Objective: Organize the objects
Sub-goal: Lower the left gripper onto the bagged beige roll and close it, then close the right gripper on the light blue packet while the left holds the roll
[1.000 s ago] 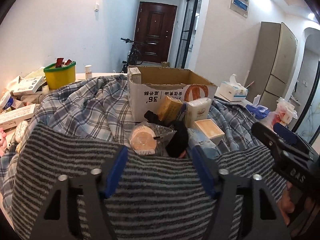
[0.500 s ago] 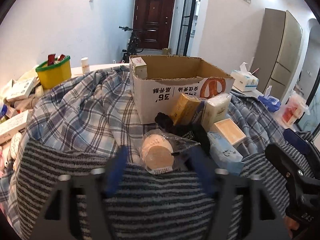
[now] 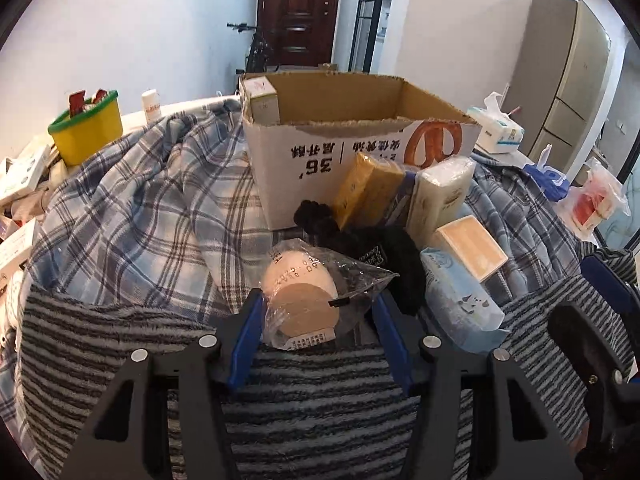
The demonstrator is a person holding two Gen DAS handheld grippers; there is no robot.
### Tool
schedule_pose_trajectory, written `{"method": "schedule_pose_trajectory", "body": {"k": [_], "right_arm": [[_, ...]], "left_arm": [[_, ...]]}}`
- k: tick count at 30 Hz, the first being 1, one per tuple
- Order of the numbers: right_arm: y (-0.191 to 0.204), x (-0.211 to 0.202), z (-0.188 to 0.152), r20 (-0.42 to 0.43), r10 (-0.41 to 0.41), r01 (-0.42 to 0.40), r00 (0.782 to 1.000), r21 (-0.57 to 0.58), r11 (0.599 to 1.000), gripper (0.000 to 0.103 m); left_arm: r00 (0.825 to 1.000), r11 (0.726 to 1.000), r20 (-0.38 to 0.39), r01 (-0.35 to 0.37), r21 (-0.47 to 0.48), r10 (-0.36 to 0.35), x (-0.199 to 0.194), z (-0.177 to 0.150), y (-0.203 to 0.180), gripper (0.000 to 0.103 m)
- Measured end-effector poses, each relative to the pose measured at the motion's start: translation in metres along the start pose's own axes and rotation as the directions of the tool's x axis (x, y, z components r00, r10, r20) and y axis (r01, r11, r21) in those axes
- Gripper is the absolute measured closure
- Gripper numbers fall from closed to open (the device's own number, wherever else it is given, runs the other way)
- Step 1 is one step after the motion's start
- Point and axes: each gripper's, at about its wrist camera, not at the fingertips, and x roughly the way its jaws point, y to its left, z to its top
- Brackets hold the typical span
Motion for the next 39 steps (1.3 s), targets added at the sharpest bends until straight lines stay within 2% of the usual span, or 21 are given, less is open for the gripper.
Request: {"method": "schedule_pose_trajectory", "body": {"k": [1, 4, 9, 12, 17, 25, 28, 34, 39], "right_arm": [[0.000, 0.000, 0.000, -0.002, 0.001, -0.001, 1.000, 0.001, 1.000, 0.020], [0.000, 0.000, 0.000, -0.002, 0.000, 0.000, 1.000, 0.000, 1.000, 0.020], [0.001, -0.001, 0.000, 0.000, -0.007, 0.007, 1.000, -0.003, 1.000, 0.020], [0.001, -0.003, 0.000, -0.001, -0.007, 0.007, 1.000, -0.002, 1.000, 0.020], [0.005, -0.004, -0.003, -0.011, 0.006, -0.006, 1.000, 0.003, 1.000, 0.020], [0.016, 0.004, -0.006, -0.043, 0.045, -0.044, 0.998, 0.005, 0.999, 0.020], [0.020, 0.010, -0.005, -0.057, 0.049, -0.048, 0.997, 0.010, 0.999, 0.020], [0.024, 0.019, -0.005, -0.066, 0.056, -0.055, 0.996, 0.020, 0.998, 0.020], [0.025, 0.030, -0.005, -0.119, 0.070, -0.068, 0.990, 0.022, 0.997, 0.027]], "left_arm": [[1.000, 1.000, 0.017, -0.008, 0.006, 0.008, -0.003, -0.001, 0.000, 0.055], [0.998, 1.000, 0.068, -0.016, 0.011, 0.015, -0.013, -0.003, -0.001, 0.060], [0.982, 0.999, 0.186, -0.030, 0.026, 0.025, -0.046, -0.009, -0.002, 0.062], [0.971, 1.000, 0.239, -0.003, -0.014, 0.006, -0.066, -0.017, 0.004, 0.062], [0.941, 0.997, 0.332, -0.043, -0.057, 0.060, -0.088, -0.039, 0.009, 0.062], [0.941, 0.998, 0.333, -0.039, -0.054, 0.055, -0.074, -0.053, 0.010, 0.062], [0.953, 0.995, 0.291, -0.069, -0.075, 0.088, -0.065, -0.053, 0.010, 0.062], [0.953, 0.995, 0.296, -0.044, -0.087, 0.068, -0.065, -0.055, 0.014, 0.062], [0.951, 0.995, 0.300, -0.041, -0.096, 0.068, -0.065, -0.055, 0.017, 0.062]]}}
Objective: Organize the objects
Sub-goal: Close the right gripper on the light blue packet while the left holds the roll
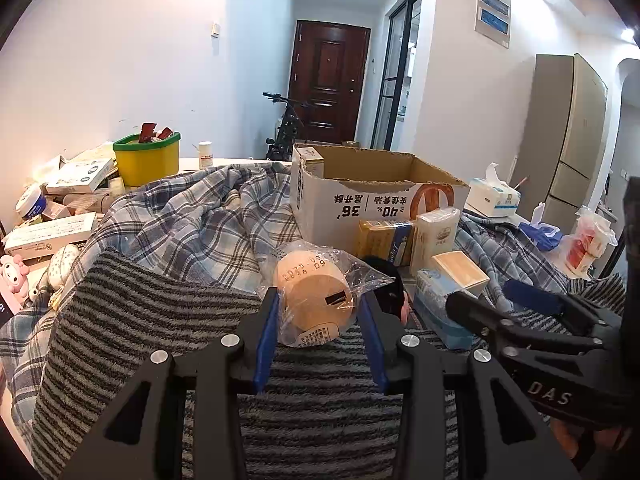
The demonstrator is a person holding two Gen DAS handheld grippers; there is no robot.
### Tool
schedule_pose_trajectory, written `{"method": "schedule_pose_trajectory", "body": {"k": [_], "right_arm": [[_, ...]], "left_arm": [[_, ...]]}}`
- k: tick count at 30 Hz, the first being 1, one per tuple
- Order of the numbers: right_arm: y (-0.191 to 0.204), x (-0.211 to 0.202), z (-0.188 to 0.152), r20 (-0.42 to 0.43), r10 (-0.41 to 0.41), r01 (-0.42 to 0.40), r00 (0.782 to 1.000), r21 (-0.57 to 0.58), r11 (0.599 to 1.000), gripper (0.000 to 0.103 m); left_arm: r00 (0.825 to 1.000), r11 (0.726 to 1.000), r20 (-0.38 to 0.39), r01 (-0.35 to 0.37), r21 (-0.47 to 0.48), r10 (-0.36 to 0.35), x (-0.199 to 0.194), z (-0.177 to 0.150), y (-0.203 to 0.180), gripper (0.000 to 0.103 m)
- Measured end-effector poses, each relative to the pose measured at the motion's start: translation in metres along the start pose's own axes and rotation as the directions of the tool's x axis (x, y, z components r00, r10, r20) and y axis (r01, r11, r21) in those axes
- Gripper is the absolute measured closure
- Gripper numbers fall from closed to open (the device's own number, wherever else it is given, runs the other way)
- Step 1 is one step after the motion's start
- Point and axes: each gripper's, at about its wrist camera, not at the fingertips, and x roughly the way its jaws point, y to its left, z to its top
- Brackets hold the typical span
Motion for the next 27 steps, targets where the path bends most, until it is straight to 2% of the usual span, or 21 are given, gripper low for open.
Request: {"method": "schedule_pose_trajectory", "body": {"k": [7, 14, 17, 19, 21, 26, 27], "right_arm": [[0.010, 0.010, 0.000, -0.032, -0.008, 0.007, 0.999, -0.039, 0.999, 0.030], [0.009, 0.026, 0.002, -0.088, -0.021, 0.018, 0.996, -0.028, 0.999, 0.047], [0.006, 0.028, 0.001, -0.102, -0.027, 0.026, 0.994, -0.012, 1.000, 0.047], [0.005, 0.028, 0.001, -0.106, -0.029, 0.029, 0.994, -0.005, 1.000, 0.054], [0.004, 0.029, 0.001, -0.111, -0.025, 0.025, 0.994, -0.004, 1.000, 0.069], [0.003, 0.026, 0.000, -0.101, 0.018, -0.018, 0.995, -0.001, 1.000, 0.074], [0.003, 0.023, 0.000, -0.089, 0.020, -0.020, 0.996, 0.001, 1.000, 0.078]], "left_arm": [[1.000, 0.999, -0.007, 0.028, -0.035, -0.028, 0.001, 0.000, 0.006, 0.062], [0.999, 0.998, -0.004, 0.034, -0.043, -0.034, 0.001, 0.000, 0.007, 0.062], [0.999, 0.998, -0.006, 0.042, -0.052, -0.042, 0.001, 0.000, 0.009, 0.062], [0.999, 0.998, -0.005, 0.038, -0.047, -0.038, 0.001, 0.000, 0.007, 0.062], [0.999, 0.998, -0.005, 0.035, -0.046, -0.035, 0.001, 0.000, 0.009, 0.062], [0.999, 0.999, -0.005, 0.032, -0.043, -0.032, 0.002, 0.000, 0.009, 0.062], [0.999, 0.999, -0.004, 0.032, -0.043, -0.033, 0.002, 0.000, 0.009, 0.062]]}}
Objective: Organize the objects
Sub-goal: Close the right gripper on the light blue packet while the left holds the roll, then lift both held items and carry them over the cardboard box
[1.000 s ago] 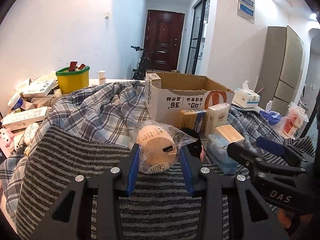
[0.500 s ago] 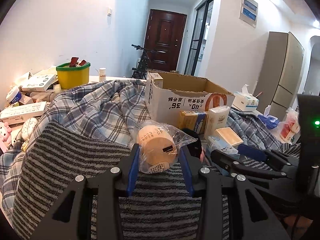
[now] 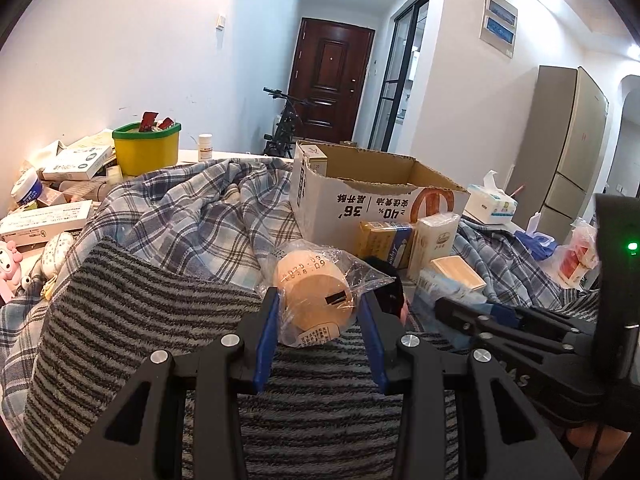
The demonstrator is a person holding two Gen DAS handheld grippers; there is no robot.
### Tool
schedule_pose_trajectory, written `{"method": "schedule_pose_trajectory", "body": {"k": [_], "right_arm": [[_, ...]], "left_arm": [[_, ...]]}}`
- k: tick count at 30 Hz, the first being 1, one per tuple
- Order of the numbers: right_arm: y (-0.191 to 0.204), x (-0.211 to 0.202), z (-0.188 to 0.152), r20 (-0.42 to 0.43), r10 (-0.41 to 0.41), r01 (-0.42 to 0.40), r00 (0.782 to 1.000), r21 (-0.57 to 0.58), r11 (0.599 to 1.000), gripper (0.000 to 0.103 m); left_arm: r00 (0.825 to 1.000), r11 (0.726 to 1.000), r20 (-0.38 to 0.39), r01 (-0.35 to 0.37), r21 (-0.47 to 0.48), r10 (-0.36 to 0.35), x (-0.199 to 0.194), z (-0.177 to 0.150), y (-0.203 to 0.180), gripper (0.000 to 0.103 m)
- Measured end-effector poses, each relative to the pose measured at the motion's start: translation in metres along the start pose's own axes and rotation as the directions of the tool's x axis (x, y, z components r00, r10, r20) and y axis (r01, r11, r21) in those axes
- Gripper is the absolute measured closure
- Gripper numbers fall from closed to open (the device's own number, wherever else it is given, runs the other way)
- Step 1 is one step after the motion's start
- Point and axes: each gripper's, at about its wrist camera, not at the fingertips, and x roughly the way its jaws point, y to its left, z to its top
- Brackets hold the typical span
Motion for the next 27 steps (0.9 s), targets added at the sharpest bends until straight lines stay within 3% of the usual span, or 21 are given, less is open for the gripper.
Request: {"method": "schedule_pose_trajectory", "body": {"k": [11, 17, 27], "right_arm": [[-0.016, -0.033, -0.006, 0.061, -0.029, 0.030, 0.998, -0.004, 1.000, 0.082], [-0.029, -0.037, -0.007, 0.070, -0.007, 0.004, 0.998, 0.046, 0.999, 0.082], [-0.024, -0.063, 0.013, 0.172, -0.008, 0.010, 0.985, -0.011, 1.000, 0.082]], "left_arm": [[1.000, 1.000, 0.011, -0.002, -0.010, 0.002, -0.002, 0.001, 0.002, 0.063], [0.999, 1.000, 0.019, -0.029, 0.013, 0.028, -0.005, 0.001, -0.004, 0.063], [0.998, 1.000, 0.067, -0.019, 0.010, 0.018, -0.023, 0.017, -0.007, 0.063]]}}
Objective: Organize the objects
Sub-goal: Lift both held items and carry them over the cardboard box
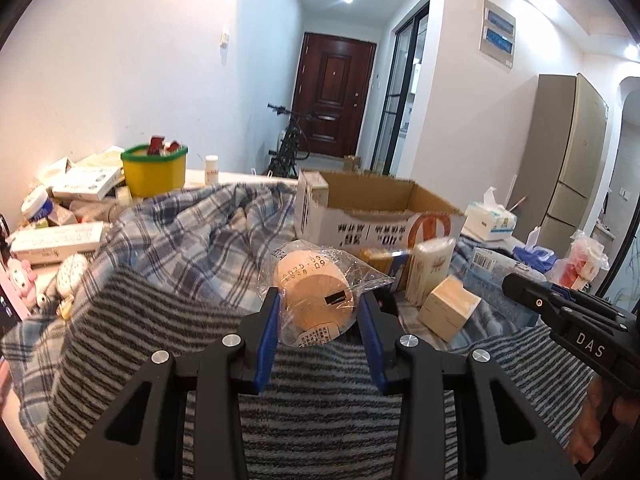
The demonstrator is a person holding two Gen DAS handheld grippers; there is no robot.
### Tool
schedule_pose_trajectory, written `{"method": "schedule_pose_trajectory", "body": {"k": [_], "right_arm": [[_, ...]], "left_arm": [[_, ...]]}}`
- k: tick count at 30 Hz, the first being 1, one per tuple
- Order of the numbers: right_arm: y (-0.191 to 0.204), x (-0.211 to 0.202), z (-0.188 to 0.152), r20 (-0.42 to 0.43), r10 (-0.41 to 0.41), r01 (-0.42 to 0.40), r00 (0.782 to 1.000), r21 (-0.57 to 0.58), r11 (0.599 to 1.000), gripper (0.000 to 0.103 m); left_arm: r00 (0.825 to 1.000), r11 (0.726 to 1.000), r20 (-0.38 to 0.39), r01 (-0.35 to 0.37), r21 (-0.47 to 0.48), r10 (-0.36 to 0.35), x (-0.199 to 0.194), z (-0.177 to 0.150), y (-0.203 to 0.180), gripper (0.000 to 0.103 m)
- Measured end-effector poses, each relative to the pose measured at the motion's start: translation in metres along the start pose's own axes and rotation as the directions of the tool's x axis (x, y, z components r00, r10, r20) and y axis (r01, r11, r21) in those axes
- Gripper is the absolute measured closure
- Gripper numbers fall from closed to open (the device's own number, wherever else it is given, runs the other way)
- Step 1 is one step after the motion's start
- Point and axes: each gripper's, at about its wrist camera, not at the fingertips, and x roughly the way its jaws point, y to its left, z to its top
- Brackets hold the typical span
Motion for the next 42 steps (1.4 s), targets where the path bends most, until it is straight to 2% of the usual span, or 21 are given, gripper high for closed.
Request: {"method": "schedule_pose_trajectory", "body": {"k": [6, 9, 12, 15, 18, 21, 23, 27, 32, 35, 37, 40, 42], "right_arm": [[0.004, -0.016, 0.019, 0.070, 0.004, -0.001, 0.998, -0.038, 0.999, 0.082], [0.002, -0.027, 0.034, 0.123, 0.019, -0.013, 0.992, -0.053, 0.999, 0.082], [0.000, -0.042, 0.054, 0.180, 0.058, -0.045, 0.982, -0.073, 0.996, 0.082], [-0.005, -0.058, 0.081, 0.243, 0.088, -0.073, 0.966, -0.072, 0.995, 0.082], [-0.006, -0.079, 0.111, 0.317, 0.138, -0.117, 0.938, -0.085, 0.990, 0.082], [0.000, -0.096, 0.142, 0.393, 0.117, -0.078, 0.912, -0.112, 0.991, 0.082], [0.001, -0.101, 0.160, 0.408, 0.125, -0.086, 0.904, -0.113, 0.990, 0.082], [-0.004, -0.101, 0.179, 0.446, 0.128, -0.106, 0.886, -0.074, 0.992, 0.082], [-0.004, -0.096, 0.203, 0.475, 0.141, -0.134, 0.869, -0.050, 0.990, 0.082], [-0.011, -0.094, 0.203, 0.503, 0.147, -0.159, 0.852, -0.021, 0.987, 0.082], [-0.012, -0.084, 0.195, 0.503, 0.137, -0.144, 0.853, -0.026, 0.989, 0.082], [-0.008, -0.062, 0.191, 0.448, 0.136, -0.123, 0.884, -0.058, 0.991, 0.082], [-0.011, -0.051, 0.193, 0.423, 0.157, -0.153, 0.893, -0.043, 0.987, 0.082]], "left_arm": [[0.997, 0.999, 0.078, 0.020, 0.028, -0.022, -0.021, 0.027, -0.005, 0.063], [0.989, 0.998, 0.144, 0.013, 0.066, -0.022, -0.033, 0.047, -0.013, 0.063], [0.977, 0.995, 0.208, 0.035, 0.096, -0.055, -0.046, 0.076, -0.022, 0.063], [0.958, 0.992, 0.276, 0.052, 0.113, -0.081, -0.060, 0.108, -0.029, 0.063], [0.942, 0.992, 0.325, 0.049, 0.117, -0.085, -0.068, 0.136, -0.037, 0.063], [0.935, 0.992, 0.342, 0.063, 0.106, -0.096, -0.072, 0.163, -0.043, 0.063], [0.921, 0.989, 0.365, 0.104, 0.102, -0.135, -0.075, 0.179, -0.046, 0.063], [0.895, 0.989, 0.425, 0.096, 0.109, -0.134, -0.081, 0.196, -0.056, 0.063], [0.891, 0.987, 0.428, 0.113, 0.111, -0.150, -0.079, 0.206, -0.057, 0.063], [0.890, 0.992, 0.441, 0.077, 0.104, -0.116, -0.074, 0.202, -0.052, 0.063], [0.895, 0.992, 0.435, 0.060, 0.107, -0.101, -0.066, 0.203, -0.050, 0.063], [0.897, 0.995, 0.433, 0.057, 0.085, -0.088, -0.056, 0.208, -0.047, 0.063], [0.905, 0.995, 0.417, 0.048, 0.092, -0.082, -0.049, 0.207, -0.048, 0.063]]}}
